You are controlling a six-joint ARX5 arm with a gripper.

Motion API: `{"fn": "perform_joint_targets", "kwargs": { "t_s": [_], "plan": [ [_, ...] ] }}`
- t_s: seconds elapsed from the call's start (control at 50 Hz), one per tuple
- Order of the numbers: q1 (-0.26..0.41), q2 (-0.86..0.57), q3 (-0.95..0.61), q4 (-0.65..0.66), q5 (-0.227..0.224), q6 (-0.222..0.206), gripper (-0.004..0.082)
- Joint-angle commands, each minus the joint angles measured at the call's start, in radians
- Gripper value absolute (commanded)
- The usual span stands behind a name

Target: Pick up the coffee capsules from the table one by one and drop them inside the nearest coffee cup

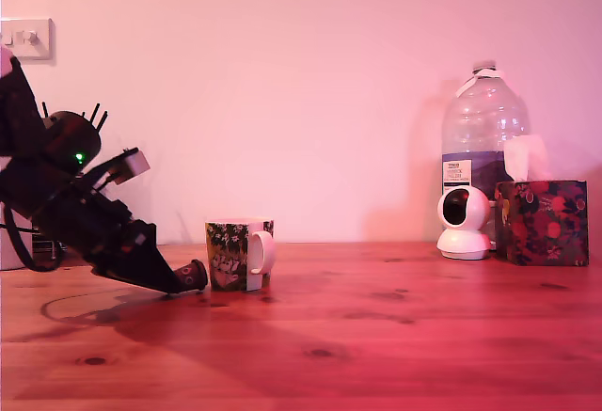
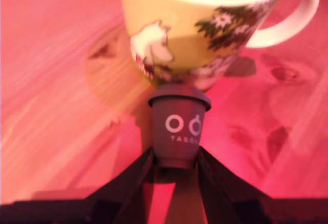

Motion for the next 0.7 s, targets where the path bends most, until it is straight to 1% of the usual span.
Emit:
{"fn": "perform_joint_targets", "kwargs": {
  "t_s": [0.0,0.18,0.2,0.22,0.42,0.48,0.68],
  "plan": [
    [0.011,-0.039,-0.002,-0.005,0.002,-0.008,0.0180],
    [0.021,-0.091,-0.002,-0.022,0.009,-0.013,0.0181],
    [0.021,-0.097,-0.002,-0.023,0.009,-0.027,0.0182],
    [0.021,-0.104,-0.002,-0.023,0.009,-0.029,0.0183],
    [0.021,-0.163,-0.002,-0.021,0.009,-0.037,0.0183],
    [0.016,-0.179,-0.002,-0.017,0.009,-0.044,0.0183],
    [-0.018,-0.206,0.001,0.010,0.009,-0.045,0.0183]
  ]
}}
